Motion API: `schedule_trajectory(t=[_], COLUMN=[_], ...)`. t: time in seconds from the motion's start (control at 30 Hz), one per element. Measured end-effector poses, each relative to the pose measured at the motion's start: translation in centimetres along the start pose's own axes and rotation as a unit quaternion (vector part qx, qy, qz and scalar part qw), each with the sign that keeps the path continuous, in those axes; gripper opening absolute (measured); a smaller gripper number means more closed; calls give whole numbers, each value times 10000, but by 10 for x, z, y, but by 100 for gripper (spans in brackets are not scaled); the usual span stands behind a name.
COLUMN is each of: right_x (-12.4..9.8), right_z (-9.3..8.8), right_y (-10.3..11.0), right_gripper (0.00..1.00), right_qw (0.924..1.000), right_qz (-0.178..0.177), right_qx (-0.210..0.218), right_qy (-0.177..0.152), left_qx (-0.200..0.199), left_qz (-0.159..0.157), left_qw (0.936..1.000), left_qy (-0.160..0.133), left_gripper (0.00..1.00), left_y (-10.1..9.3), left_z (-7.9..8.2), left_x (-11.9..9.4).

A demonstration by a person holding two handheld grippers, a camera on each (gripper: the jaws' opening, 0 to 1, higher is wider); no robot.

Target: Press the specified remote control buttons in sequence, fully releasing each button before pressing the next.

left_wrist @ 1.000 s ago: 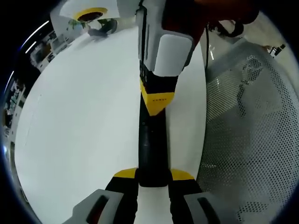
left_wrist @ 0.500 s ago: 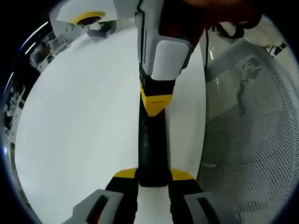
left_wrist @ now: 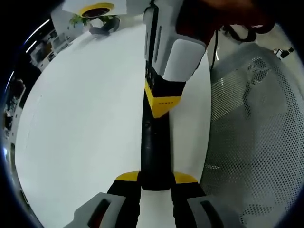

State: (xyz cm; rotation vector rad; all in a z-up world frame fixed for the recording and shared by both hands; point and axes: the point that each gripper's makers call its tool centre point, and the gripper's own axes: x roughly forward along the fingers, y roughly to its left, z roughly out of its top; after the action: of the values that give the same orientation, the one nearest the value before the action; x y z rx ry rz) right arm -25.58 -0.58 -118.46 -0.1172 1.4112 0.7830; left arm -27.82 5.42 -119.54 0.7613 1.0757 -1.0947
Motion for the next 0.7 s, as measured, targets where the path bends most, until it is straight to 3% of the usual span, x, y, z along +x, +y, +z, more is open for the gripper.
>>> schedule_trajectory(t=[0.37, 0.7], right_x=[-7, -1], right_z=[-15, -11], right_y=[-13, -7], right_gripper=[0, 0], right_qw=[9995, 9995], right_qz=[-132, -105], right_qx=[-33, -75], right_qy=[282, 280], left_qx=[19, 1], left_qz=[-12, -5], left_qw=[10000, 10000], left_qy=[16, -19], left_gripper=[24, 24], left_y=[0, 0], left_z=[0, 0], left_x=[0, 0])
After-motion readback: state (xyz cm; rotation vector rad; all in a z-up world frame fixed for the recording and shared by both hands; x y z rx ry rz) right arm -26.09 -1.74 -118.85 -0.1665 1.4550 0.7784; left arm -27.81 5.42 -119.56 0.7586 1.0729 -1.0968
